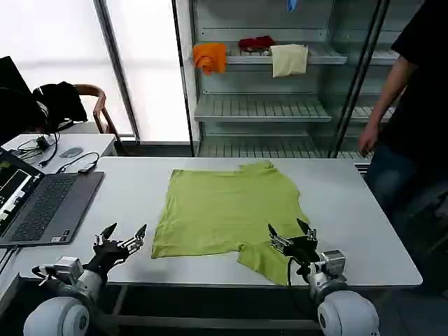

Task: Fold and organize the clothes.

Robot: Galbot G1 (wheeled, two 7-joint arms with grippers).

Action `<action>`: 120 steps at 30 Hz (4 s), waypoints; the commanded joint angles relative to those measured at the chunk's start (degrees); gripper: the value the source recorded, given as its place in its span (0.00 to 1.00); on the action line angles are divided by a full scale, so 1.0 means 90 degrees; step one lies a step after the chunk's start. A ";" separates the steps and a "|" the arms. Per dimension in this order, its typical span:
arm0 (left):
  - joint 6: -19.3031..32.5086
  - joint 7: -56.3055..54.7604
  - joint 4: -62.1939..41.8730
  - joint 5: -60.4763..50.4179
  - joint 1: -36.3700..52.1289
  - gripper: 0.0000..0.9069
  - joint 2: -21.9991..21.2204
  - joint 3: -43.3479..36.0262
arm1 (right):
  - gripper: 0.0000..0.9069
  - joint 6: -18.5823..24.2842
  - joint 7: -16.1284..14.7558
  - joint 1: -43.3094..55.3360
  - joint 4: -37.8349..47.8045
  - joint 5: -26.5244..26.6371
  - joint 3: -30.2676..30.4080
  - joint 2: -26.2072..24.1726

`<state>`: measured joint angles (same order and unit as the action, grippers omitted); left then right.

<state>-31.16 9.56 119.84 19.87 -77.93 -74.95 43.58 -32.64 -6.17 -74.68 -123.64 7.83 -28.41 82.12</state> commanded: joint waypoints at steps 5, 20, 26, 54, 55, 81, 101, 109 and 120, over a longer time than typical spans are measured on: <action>-0.0024 -0.0170 -0.0016 -0.0043 -0.0031 1.00 0.0011 -0.0010 | 1.00 -0.0054 0.0080 -0.0264 -0.0230 -0.0049 0.0016 0.0026; -0.0070 -0.0265 0.0213 -0.0159 -0.0605 1.00 0.0041 -0.0292 | 1.00 -0.0045 0.0341 -0.1294 -0.0321 0.0100 -0.0013 -0.0019; -0.0043 -0.0266 0.0201 -0.0198 -0.0722 1.00 0.0023 -0.0384 | 1.00 -0.0049 0.0337 -0.1421 -0.0343 0.0106 0.0026 -0.0027; 0.0015 -0.0298 0.0100 -0.0578 -0.0821 1.00 -0.0104 -0.0902 | 1.00 -0.0050 0.0307 -0.1643 -0.0419 -0.0031 0.0144 -0.0018; 0.0021 -0.0302 0.0070 -0.0594 -0.0812 1.00 -0.0107 -0.0917 | 1.00 -0.0050 0.0300 -0.1643 -0.0410 -0.0051 0.0155 -0.0014; 0.0237 -0.0346 -0.0460 -0.0783 -0.0517 0.01 -0.0196 -0.1097 | 0.00 -0.0012 0.0178 -0.1478 -0.0131 -0.0279 0.0274 0.0085; 0.0261 -0.0207 -0.0267 -0.0638 -0.0446 0.01 -0.0193 -0.1015 | 0.00 0.0073 0.0295 -0.1140 -0.0308 -0.0011 0.0157 0.0168; 0.0150 -0.0121 -0.0260 -0.0531 -0.0152 0.01 -0.0205 -0.0948 | 0.00 -0.0050 0.0391 -0.0383 -0.0080 -0.0011 0.0118 0.0217; 0.0002 -0.0166 -0.0551 -0.0158 0.0826 0.01 -0.0236 -0.0872 | 0.00 -0.0031 0.0405 0.1079 0.0909 0.0029 0.0143 0.0318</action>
<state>-30.75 8.30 116.14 16.93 -75.88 -77.17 35.58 -32.87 -2.65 -76.40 -122.36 7.92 -27.18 84.55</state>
